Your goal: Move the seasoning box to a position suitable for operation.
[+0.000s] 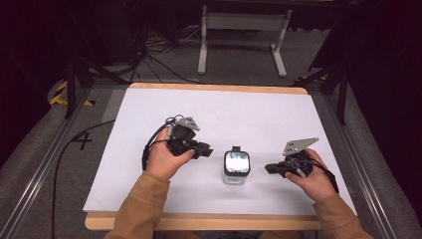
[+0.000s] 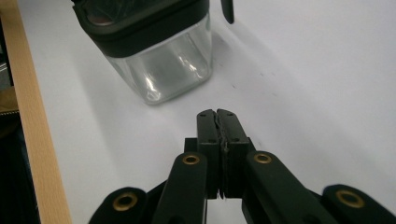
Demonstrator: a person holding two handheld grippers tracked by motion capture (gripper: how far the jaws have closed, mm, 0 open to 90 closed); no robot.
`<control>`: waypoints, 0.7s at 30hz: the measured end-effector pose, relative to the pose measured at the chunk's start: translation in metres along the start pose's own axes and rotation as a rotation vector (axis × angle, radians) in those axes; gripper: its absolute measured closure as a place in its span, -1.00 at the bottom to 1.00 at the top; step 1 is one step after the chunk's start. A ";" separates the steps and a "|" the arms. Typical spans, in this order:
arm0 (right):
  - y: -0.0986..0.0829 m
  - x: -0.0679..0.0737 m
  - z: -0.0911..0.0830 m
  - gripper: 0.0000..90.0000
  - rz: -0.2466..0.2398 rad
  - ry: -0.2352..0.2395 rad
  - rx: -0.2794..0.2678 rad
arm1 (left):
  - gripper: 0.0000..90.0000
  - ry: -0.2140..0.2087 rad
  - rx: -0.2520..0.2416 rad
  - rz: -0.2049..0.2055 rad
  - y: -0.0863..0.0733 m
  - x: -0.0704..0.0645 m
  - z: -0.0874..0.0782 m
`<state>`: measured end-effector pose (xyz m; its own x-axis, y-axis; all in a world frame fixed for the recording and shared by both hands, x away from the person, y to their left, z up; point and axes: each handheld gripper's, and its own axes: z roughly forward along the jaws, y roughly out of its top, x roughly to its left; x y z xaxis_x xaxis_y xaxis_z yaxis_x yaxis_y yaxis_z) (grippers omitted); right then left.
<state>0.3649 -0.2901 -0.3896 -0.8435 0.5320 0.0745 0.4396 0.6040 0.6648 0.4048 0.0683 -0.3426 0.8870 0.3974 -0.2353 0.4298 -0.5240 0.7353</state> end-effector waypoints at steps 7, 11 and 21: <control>-0.014 0.004 -0.014 1.00 0.027 -0.039 -0.011 | 0.85 -0.023 -0.022 0.030 0.025 0.003 0.031; -0.022 0.003 -0.020 1.00 0.049 -0.054 -0.016 | 0.95 -0.026 0.006 0.028 0.030 0.005 0.046; -0.028 0.004 -0.022 1.00 0.061 -0.063 -0.016 | 0.91 0.011 0.025 0.029 0.035 0.004 0.064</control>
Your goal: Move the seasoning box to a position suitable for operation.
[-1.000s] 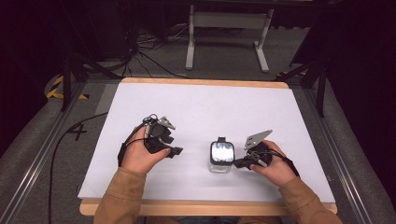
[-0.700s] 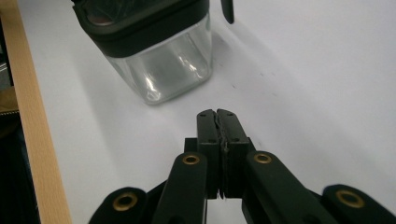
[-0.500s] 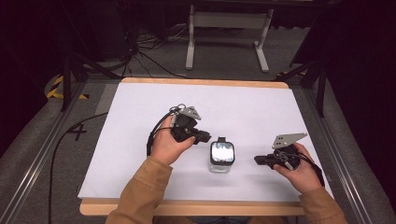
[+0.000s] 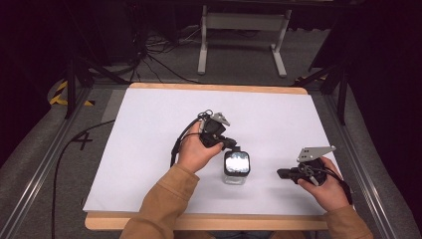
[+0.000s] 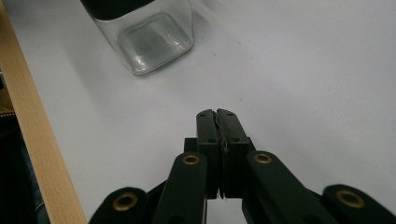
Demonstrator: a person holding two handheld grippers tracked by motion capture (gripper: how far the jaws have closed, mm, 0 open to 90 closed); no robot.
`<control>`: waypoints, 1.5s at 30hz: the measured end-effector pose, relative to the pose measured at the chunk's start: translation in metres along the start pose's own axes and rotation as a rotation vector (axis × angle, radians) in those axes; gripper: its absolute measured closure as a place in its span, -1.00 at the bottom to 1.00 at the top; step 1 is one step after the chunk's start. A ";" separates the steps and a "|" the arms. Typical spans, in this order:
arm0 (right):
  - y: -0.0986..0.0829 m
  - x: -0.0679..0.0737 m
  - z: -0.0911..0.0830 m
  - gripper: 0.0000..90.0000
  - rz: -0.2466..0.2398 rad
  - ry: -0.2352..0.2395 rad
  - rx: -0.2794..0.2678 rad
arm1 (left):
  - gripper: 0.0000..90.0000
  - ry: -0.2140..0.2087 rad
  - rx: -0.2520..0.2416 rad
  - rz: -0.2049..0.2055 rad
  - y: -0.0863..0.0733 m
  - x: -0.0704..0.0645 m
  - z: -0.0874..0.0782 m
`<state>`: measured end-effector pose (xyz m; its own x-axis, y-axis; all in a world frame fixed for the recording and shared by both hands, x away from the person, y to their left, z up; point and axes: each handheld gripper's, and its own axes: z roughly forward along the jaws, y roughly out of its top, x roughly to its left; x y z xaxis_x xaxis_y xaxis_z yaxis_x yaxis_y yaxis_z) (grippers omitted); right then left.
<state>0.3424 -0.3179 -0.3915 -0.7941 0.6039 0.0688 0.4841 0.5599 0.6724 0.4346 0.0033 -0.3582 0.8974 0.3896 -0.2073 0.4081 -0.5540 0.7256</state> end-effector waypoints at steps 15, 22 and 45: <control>-0.003 0.002 0.000 1.00 -0.003 -0.010 -0.003 | 0.93 0.003 -0.019 -0.006 0.005 -0.001 0.012; -0.004 0.003 -0.001 1.00 0.006 -0.008 -0.008 | 0.98 -0.004 -0.019 -0.015 0.006 0.000 0.014; 0.027 0.041 0.022 1.00 -0.087 0.089 -0.108 | 0.99 -0.023 -0.030 -0.050 0.005 0.003 0.015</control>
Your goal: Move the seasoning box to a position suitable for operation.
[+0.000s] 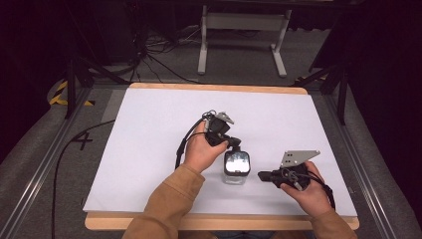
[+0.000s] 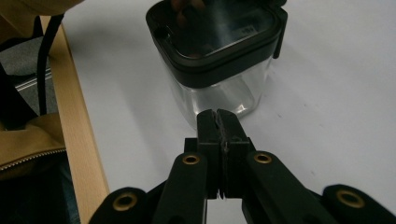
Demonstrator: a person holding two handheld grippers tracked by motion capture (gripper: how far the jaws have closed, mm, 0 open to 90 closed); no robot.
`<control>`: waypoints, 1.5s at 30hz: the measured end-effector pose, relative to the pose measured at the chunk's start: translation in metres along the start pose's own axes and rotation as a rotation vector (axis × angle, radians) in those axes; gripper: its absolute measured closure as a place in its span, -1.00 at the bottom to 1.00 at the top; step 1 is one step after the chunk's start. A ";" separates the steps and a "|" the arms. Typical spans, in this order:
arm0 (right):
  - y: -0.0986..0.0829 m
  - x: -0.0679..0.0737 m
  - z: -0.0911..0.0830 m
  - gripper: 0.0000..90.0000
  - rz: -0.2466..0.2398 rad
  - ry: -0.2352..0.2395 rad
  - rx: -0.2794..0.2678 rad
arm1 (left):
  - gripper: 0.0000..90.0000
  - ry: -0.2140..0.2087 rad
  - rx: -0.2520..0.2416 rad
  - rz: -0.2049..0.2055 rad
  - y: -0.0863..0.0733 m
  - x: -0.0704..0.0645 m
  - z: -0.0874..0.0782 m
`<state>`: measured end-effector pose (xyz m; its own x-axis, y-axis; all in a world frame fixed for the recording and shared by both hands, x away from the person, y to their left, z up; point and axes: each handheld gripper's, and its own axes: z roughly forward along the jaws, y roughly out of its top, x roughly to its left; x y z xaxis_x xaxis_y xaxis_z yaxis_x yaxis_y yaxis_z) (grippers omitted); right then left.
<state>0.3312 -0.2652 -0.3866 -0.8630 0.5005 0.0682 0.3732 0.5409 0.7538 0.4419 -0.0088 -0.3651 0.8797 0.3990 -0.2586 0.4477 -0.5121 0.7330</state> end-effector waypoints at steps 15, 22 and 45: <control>0.010 0.010 0.008 1.00 -0.009 0.023 -0.056 | 0.99 0.002 -0.005 -0.006 0.000 0.000 0.001; 0.012 0.013 0.012 1.00 -0.015 0.031 -0.085 | 0.99 0.011 -0.008 -0.001 -0.002 -0.001 0.001; 0.035 0.008 0.009 1.00 -0.045 0.010 -0.176 | 0.95 -0.084 0.152 0.133 -0.023 -0.054 -0.069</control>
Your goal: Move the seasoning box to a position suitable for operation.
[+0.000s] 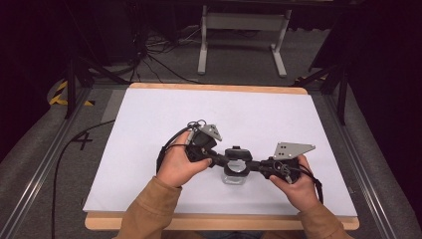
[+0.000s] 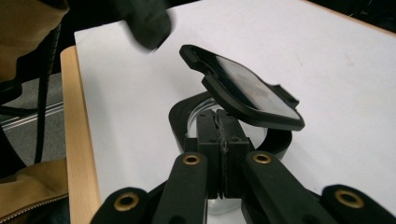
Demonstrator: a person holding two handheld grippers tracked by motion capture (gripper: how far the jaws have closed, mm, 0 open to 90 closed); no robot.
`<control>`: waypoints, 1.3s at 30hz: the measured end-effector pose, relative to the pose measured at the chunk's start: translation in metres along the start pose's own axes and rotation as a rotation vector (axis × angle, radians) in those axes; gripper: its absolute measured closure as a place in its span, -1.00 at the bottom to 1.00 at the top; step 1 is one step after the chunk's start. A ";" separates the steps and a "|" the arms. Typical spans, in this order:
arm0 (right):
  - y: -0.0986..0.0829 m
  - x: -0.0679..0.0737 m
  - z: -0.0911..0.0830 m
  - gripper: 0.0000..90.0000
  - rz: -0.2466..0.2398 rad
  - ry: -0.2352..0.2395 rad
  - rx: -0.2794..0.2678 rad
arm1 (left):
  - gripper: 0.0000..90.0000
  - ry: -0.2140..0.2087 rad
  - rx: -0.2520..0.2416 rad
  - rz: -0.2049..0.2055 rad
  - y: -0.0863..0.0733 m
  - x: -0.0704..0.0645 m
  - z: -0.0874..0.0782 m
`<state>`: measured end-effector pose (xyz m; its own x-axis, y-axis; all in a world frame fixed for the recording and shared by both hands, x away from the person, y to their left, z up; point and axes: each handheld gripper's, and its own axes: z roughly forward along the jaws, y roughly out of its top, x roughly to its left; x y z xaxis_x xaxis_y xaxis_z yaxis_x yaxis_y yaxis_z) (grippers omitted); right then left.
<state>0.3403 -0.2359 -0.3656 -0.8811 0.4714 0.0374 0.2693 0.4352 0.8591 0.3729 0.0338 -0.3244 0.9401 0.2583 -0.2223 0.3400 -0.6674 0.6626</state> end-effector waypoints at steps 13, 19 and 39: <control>0.004 -0.002 -0.001 1.00 0.003 -0.005 -0.025 | 0.99 0.096 -0.076 -0.017 0.004 0.000 0.022; 0.000 0.000 0.001 1.00 0.007 0.000 -0.008 | 0.99 0.148 -0.127 0.004 0.009 0.000 0.020; -0.017 0.009 0.003 1.00 -0.001 -0.040 0.049 | 0.92 0.165 -0.282 -0.051 0.016 0.028 0.013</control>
<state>0.3291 -0.2371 -0.3813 -0.8654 0.5009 0.0152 0.2878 0.4720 0.8333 0.4047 0.0210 -0.3288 0.8978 0.4117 -0.1563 0.3450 -0.4370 0.8306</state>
